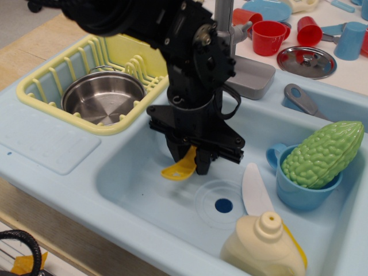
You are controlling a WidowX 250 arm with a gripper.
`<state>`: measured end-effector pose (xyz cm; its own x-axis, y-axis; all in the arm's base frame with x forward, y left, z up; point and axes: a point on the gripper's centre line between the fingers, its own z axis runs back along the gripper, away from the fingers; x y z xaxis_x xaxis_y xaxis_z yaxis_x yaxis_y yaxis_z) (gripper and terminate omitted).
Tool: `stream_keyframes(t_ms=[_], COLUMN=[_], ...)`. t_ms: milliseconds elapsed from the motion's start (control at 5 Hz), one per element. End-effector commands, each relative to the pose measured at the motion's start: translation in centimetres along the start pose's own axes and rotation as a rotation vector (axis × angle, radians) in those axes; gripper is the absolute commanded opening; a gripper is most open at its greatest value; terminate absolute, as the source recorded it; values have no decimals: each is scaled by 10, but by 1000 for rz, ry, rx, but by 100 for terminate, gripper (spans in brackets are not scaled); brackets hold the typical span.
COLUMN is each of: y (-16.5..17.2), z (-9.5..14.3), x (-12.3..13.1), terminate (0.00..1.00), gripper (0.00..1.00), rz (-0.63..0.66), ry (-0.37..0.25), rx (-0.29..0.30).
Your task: Put brush into pot or pan
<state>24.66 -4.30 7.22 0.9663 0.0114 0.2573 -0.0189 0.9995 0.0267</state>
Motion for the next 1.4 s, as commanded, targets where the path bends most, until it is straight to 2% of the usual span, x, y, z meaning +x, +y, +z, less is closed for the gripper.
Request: stream_keyframes(t_ms=[0,200,400,600,800,1000,1200], y=[-5,6,28,56,85,110,135], z=[42,61,78,88,86,82,70], x=[8,8,12,11,14,18,16], terminate=[0,0,0,0,0,0,100], gripper=[0,0,0,0,0,0,0], rz=[31,52,65,98,115,124,115], ry=[-120,-146,-203,-255,-291,-263,-270], rx=[69,113,169,194,189,173,140])
